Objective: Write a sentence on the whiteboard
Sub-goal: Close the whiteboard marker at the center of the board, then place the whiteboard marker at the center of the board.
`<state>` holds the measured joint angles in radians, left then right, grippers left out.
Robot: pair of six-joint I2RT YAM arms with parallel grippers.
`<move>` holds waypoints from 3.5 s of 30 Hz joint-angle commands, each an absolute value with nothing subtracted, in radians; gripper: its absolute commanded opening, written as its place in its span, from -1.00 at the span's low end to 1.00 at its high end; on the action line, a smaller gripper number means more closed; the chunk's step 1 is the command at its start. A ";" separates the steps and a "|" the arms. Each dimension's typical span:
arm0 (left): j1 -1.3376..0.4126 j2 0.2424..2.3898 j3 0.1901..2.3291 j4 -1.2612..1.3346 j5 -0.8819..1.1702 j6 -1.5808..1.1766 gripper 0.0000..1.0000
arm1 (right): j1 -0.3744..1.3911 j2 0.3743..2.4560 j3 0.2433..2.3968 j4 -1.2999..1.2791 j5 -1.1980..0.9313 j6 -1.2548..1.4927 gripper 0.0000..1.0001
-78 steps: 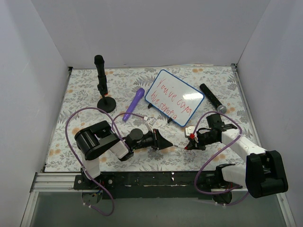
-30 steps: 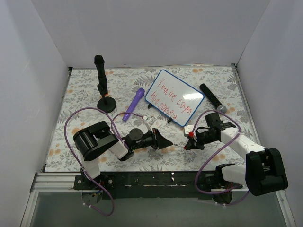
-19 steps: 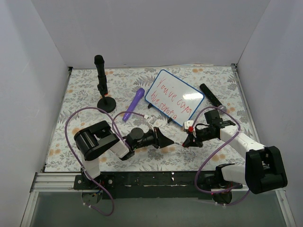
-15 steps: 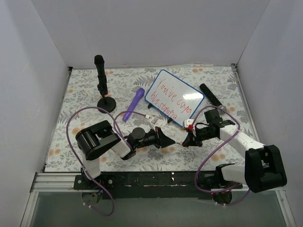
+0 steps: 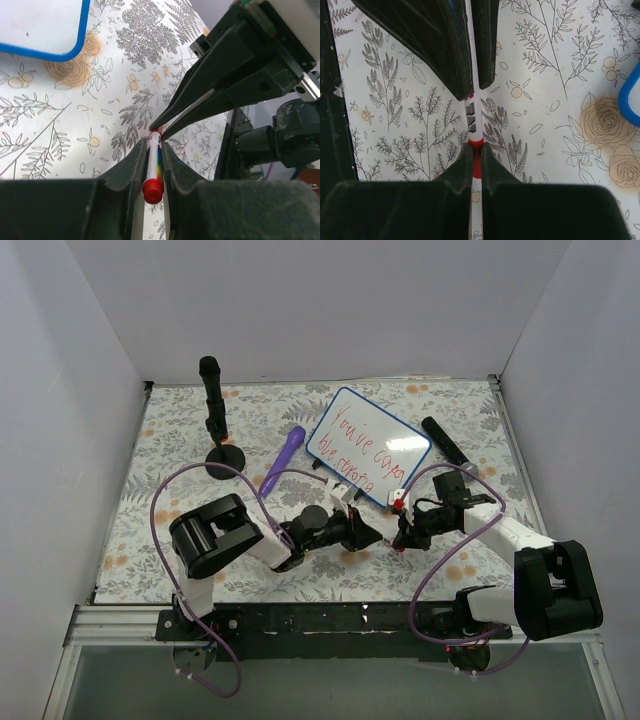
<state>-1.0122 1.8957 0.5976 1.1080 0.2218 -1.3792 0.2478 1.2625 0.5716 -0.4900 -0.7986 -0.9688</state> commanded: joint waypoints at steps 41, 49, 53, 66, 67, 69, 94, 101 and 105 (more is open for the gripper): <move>-1.181 1.569 0.574 0.696 -0.179 -1.020 -1.00 | 0.207 1.223 0.560 -0.232 -1.129 -0.755 -0.53; -1.186 1.503 0.525 0.750 -0.267 -0.922 -1.00 | 0.199 1.218 0.560 -0.233 -1.126 -0.758 -0.53; -1.187 1.460 0.503 0.764 -0.296 -0.871 -1.00 | 0.192 1.218 0.561 -0.233 -1.124 -0.758 -0.53; -1.189 1.413 0.434 0.868 -0.373 -0.715 -1.00 | 0.166 1.215 0.560 -0.236 -1.120 -0.767 -0.54; -1.189 1.404 0.430 0.891 -0.379 -0.707 -1.00 | 0.163 1.216 0.560 -0.236 -1.118 -0.767 -0.54; -1.189 1.399 0.416 0.917 -0.397 -0.672 -1.00 | 0.160 1.218 0.560 -0.236 -1.120 -0.765 -0.54; -1.207 1.536 0.206 1.287 -0.491 -0.664 -1.00 | 0.112 1.221 0.557 -0.241 -1.137 -0.765 -0.54; -1.207 1.369 0.274 1.161 -0.479 -0.667 -1.00 | 0.112 1.204 0.564 -0.328 -1.176 -0.859 -0.46; -1.207 1.252 0.317 1.036 -0.450 -0.727 -1.00 | 0.112 1.204 0.581 -0.440 -1.221 -1.016 0.04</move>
